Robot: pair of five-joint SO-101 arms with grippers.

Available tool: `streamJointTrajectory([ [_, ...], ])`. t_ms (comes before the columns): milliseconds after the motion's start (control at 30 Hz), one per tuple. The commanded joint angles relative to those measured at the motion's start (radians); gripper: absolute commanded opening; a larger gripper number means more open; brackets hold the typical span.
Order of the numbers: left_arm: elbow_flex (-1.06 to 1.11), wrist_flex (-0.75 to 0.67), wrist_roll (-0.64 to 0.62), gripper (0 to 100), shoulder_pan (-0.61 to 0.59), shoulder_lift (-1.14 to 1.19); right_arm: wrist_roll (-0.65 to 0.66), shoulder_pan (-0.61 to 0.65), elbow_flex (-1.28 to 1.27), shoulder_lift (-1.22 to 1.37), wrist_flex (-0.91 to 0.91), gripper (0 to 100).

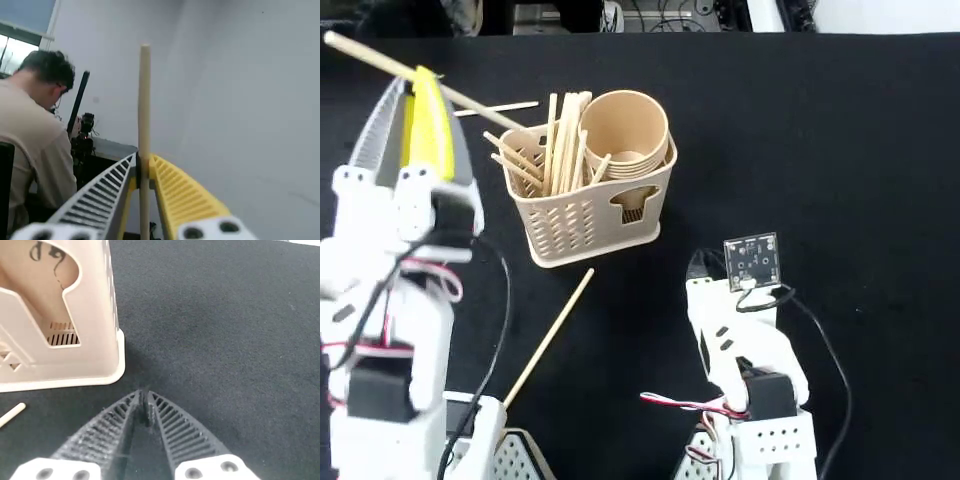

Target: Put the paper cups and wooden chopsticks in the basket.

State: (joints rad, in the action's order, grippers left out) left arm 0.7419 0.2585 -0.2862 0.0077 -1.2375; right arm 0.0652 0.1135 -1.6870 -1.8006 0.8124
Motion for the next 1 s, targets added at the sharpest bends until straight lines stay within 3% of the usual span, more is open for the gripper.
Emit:
streamJointTrajectory([
  [0, 0.015, -0.021, -0.055, 3, 0.016, 0.12, 0.003, -0.012, 0.004, -0.088, 0.003, 1.7],
  [367, 0.085, 0.023, -0.055, 3, 0.016, 0.269, 0.003, -0.012, 0.004, -0.088, 0.003, 1.7],
  [433, 0.093, 0.063, -0.034, 9, 0.021, 0.265, 0.003, -0.012, 0.004, -0.088, 0.003, 1.7],
  [533, 0.036, 0.216, -0.021, 21, 0.021, 0.259, 0.003, -0.012, 0.004, -0.088, 0.003, 1.7],
  [867, -0.518, 0.974, 0.199, 22, 0.022, 0.282, 0.003, -0.012, 0.004, -0.088, 0.003, 1.7],
  [967, -0.591, 1.197, 0.293, 22, 0.108, 0.33, 0.003, -0.012, 0.004, -0.088, 0.003, 1.7],
])
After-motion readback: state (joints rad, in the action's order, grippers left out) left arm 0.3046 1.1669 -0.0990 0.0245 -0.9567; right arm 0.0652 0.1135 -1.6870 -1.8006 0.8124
